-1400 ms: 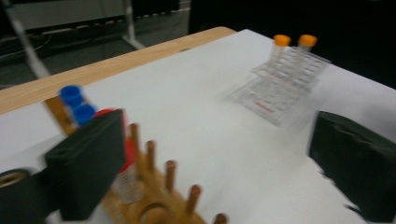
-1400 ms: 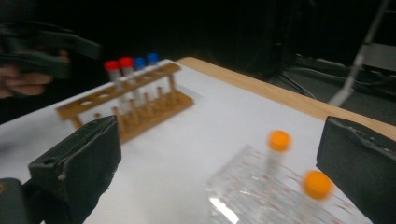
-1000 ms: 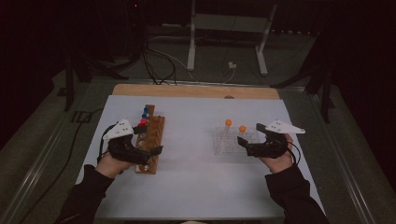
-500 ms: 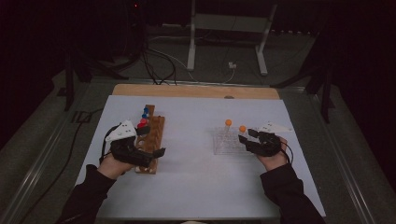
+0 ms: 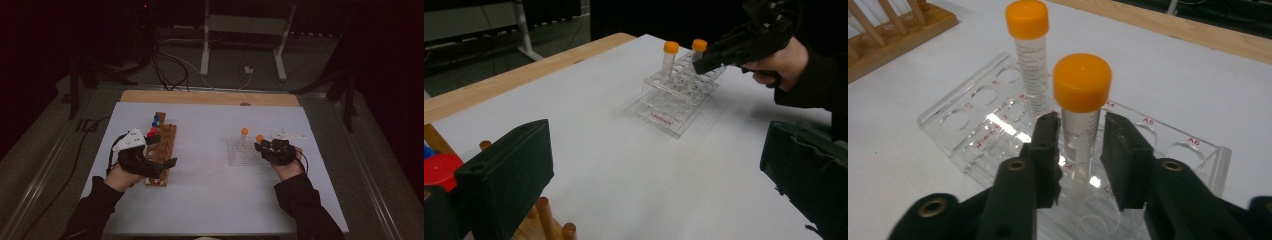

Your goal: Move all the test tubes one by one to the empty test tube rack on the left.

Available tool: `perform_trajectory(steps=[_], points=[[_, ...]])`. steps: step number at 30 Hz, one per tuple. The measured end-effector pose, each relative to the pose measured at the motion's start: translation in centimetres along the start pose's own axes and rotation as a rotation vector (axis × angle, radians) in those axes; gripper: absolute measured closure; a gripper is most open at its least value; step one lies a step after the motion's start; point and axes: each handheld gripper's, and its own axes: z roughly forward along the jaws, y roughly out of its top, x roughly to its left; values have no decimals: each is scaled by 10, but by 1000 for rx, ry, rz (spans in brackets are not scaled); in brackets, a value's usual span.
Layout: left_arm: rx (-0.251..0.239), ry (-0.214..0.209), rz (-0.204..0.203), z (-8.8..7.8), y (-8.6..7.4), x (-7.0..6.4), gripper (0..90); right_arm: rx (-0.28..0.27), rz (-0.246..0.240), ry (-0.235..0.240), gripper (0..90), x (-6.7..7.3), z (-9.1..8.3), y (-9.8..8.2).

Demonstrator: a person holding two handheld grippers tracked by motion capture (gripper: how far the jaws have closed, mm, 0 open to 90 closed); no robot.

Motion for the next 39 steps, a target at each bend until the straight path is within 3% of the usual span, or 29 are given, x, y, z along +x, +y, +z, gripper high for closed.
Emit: perform_trajectory(steps=[7, 25, 31, 39], points=[[6, -4, -1, 1, 0, 0, 15, -31, -3, -13, 746, 1, -5, 3], [4, -34, -10, 2, 2, -3, 15, -149, -63, -22, 748, 11, -49, 28], [3, -50, 0, 3, 5, -9, 15, -161, -84, 10, 749, 20, -58, 34], [0, -105, 19, 9, 13, -23, 16, -163, -127, 99, 749, 45, -61, 40]])
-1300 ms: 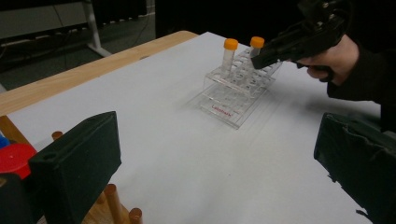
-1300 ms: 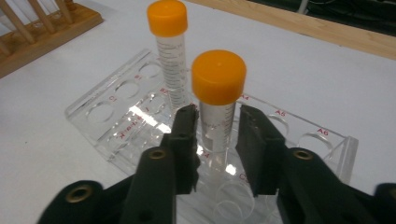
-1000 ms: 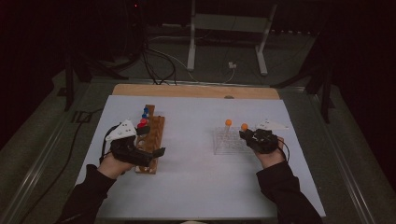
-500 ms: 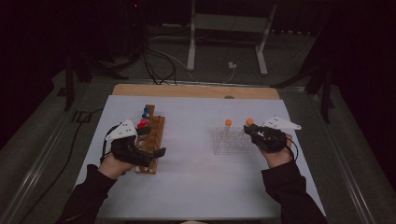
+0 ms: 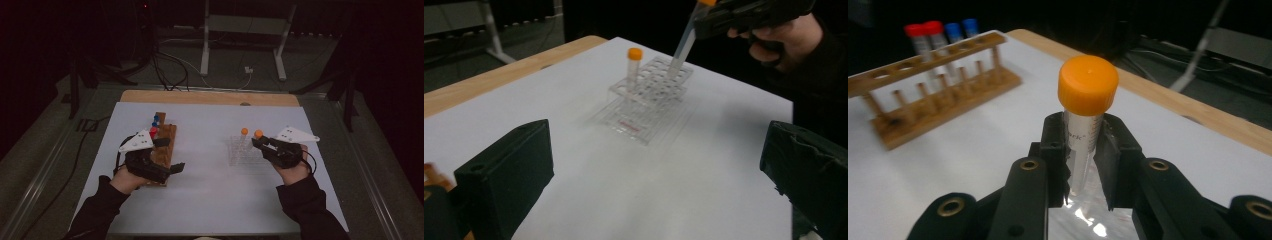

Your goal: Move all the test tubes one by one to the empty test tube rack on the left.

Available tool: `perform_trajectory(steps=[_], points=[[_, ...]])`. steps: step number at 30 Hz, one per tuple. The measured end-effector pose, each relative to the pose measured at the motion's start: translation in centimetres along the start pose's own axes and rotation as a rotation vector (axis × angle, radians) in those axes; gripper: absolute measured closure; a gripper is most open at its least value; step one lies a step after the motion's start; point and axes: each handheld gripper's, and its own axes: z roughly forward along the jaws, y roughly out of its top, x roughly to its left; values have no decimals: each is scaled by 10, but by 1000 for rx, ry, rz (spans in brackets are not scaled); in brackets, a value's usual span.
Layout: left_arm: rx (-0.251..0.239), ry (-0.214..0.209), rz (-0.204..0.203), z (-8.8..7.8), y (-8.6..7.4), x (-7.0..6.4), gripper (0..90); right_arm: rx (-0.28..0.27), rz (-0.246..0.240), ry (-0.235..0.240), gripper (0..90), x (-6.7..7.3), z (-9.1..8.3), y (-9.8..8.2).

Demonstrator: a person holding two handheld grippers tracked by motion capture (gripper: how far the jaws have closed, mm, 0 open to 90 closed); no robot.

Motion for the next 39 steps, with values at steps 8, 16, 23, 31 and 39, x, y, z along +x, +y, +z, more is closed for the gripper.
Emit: perform_trajectory(steps=[8, 16, 23, 31, 39], points=[[0, -45, 28, 12, 8, -14, 19, 29, -49, 105, 749, 31, 12, 0], [-8, -74, 15, 26, 9, -20, 55, 70, -91, 196, 748, 57, 26, -4], [-5, -99, 41, 40, 9, -30, 206, 98, -119, 264, 748, 78, 34, -7], [7, -125, 70, 57, 12, -38, 411, 107, -121, 302, 749, 86, 38, -8], [26, -126, 101, 70, 13, -40, 581, 103, -123, 317, 748, 88, 38, -7]])
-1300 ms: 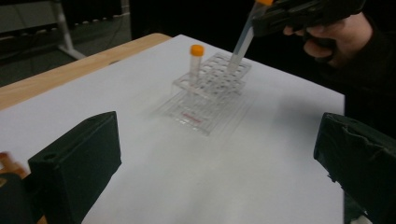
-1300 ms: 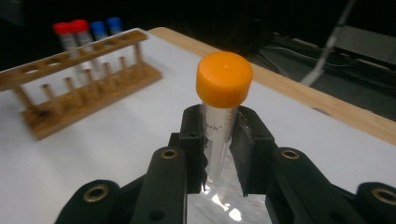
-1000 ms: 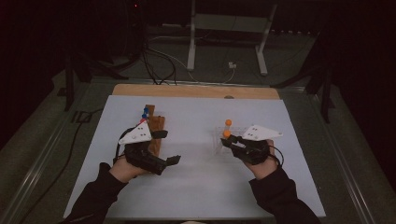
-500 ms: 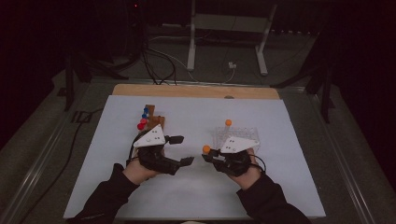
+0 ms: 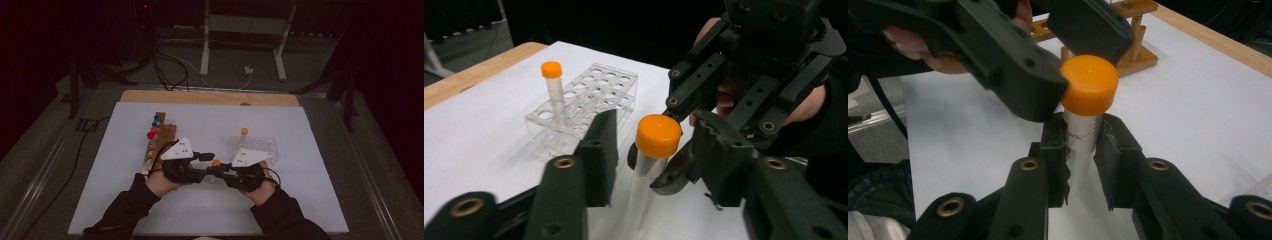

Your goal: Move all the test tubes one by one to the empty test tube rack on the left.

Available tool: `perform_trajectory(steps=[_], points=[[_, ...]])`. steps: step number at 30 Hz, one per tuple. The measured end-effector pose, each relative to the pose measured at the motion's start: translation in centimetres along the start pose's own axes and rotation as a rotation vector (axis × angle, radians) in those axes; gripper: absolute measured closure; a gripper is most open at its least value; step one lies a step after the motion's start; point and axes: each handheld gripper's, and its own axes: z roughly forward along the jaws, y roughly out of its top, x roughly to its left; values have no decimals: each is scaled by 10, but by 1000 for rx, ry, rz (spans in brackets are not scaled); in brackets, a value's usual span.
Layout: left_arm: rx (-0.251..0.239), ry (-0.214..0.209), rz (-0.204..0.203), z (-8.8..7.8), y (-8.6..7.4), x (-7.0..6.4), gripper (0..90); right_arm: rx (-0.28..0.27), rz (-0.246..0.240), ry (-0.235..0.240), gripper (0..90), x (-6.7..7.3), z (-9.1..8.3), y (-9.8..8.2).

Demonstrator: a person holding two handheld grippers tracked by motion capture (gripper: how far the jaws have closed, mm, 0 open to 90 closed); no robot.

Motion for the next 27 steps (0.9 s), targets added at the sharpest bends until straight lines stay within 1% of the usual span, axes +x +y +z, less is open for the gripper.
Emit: perform_trajectory(steps=[1, 2, 4, 5, 7, 9, 11, 12, 14, 16, 17, 18, 21, 23, 27], points=[[3, -2, 5, 1, 0, 1, 614, -1, -1, 1, 748, 0, 0, 0], [-6, -11, 0, 1, 0, 2, 621, -1, 0, 1, 748, 0, 0, 0], [-7, -25, -1, 2, -1, 3, 681, -2, 8, -2, 748, 0, 0, 0], [-6, -24, 2, 3, 0, 2, 699, 0, 8, -7, 747, -1, 0, 0], [-3, -18, 8, 3, 1, 2, 709, -2, 10, -7, 745, -2, 0, -1], [-10, -19, 2, -1, 2, 4, 712, -17, 17, -3, 734, -2, -1, -1], [-13, 16, 19, -9, 5, 5, 713, -30, 18, -2, 662, -3, -4, 0], [-21, 19, 14, -13, 6, 7, 713, -36, 21, -9, 619, -4, -5, 0], [-31, 57, 18, -23, 8, 10, 714, -55, 37, -20, 549, -7, -9, 0], [-45, 85, 13, -32, 10, 14, 714, -72, 46, -41, 459, -10, -13, 0], [-48, 96, 10, -35, 10, 15, 714, -79, 54, -53, 399, -11, -15, 0], [-51, 117, 12, -40, 10, 17, 714, -84, 60, -62, 368, -12, -16, 1], [-61, 154, 5, -52, 11, 22, 714, -103, 81, -85, 248, -15, -21, 1], [-64, 184, 7, -59, 10, 24, 714, -108, 85, -100, 176, -16, -23, 0], [-66, 227, -3, -73, 7, 31, 714, -116, 118, -126, 60, -20, -26, -2]])
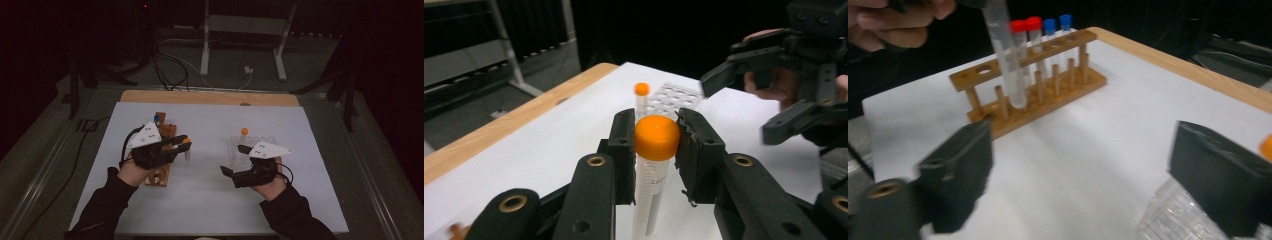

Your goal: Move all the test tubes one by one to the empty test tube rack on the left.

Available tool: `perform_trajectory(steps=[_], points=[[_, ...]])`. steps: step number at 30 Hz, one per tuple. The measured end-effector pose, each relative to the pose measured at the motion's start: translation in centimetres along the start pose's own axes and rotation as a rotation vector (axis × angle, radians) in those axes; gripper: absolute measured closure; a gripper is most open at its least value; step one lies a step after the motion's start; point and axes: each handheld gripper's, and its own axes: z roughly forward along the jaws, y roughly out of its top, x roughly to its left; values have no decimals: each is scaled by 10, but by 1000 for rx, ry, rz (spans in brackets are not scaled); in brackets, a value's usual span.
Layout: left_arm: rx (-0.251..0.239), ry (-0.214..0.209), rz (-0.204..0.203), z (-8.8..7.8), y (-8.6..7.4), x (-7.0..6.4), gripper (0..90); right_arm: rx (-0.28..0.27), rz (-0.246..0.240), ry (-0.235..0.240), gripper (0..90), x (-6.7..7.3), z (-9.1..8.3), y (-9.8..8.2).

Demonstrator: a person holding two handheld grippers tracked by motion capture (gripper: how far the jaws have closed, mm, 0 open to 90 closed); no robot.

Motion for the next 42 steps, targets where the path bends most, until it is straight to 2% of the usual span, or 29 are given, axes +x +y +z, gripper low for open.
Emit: perform_trajectory(steps=[2, 3, 6, 16, 25, 26, 32, 34, 42], points=[[-3, 24, -8, -5, -1, 5, 714, -6, 13, -9, 24, -2, -1, 0], [-7, 31, -14, -8, -1, 7, 714, -8, 10, 2, 0, -2, -2, 0], [-13, 60, -21, -16, -2, 13, 714, -18, 6, 18, 0, -3, -4, 0], [-19, 157, -33, -43, -9, 28, 714, -19, -3, 27, 0, -1, -3, 0], [-24, 239, -80, -63, -23, 45, 714, -21, -5, 34, 0, 0, -3, -1], [-28, 231, -93, -64, -25, 47, 714, -22, -5, 33, 0, 0, -3, -1], [-23, 250, -136, -64, -41, 57, 714, -22, -7, 37, 0, 0, -3, -1], [-22, 243, -148, -63, -44, 58, 714, -23, -7, 39, 0, 0, -3, -1], [40, 234, -144, -48, -57, 55, 714, -24, -6, 45, 0, 1, -3, -1]])
